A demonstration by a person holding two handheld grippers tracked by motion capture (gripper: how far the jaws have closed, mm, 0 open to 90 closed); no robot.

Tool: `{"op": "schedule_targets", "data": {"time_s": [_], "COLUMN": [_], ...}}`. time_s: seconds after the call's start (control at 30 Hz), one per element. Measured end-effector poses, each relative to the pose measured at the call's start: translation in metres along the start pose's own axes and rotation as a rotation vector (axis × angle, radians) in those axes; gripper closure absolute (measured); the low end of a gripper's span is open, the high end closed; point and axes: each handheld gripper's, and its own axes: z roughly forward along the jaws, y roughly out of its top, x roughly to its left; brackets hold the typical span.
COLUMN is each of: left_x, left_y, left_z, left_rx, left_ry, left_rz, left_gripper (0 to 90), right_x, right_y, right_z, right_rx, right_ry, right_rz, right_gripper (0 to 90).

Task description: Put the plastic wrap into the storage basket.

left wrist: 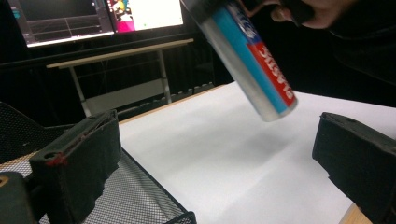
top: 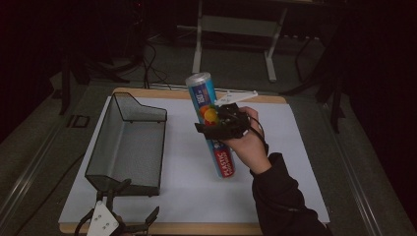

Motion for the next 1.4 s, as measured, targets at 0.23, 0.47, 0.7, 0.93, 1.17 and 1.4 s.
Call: {"op": "schedule_targets", "data": {"time_s": [0.23,0.47,0.7,0.93,1.17,1.4], "left_x": [0.000,0.000,0.000,0.000,-0.001,-0.002], "left_y": [0.000,0.000,-0.001,-0.001,-0.001,-0.001], "left_z": [0.000,0.000,0.000,0.000,-0.002,-0.002], "left_rx": [0.000,-0.004,0.000,-0.004,-0.017,-0.012], "left_ry": [-0.004,-0.006,0.000,-0.004,-0.002,-0.006], "left_rz": [-0.001,0.000,0.003,0.005,0.008,0.010], "left_gripper": [1.7,1.7,1.6,1.6,1.6,1.7], "right_x": [0.014,0.030,0.049,0.065,0.074,0.079], "right_y": [0.030,0.049,0.074,0.089,0.095,0.087], "right_z": [0.013,0.024,0.041,0.064,0.091,0.120], "right_rx": [-0.036,-0.055,-0.080,-0.084,-0.094,-0.078], "right_ry": [0.021,0.036,0.063,0.088,0.109,0.092], "right_rz": [0.028,0.034,0.049,0.078,0.163,0.208], "right_gripper": [31.8,31.8,31.8,31.8,31.8,31.8]}}
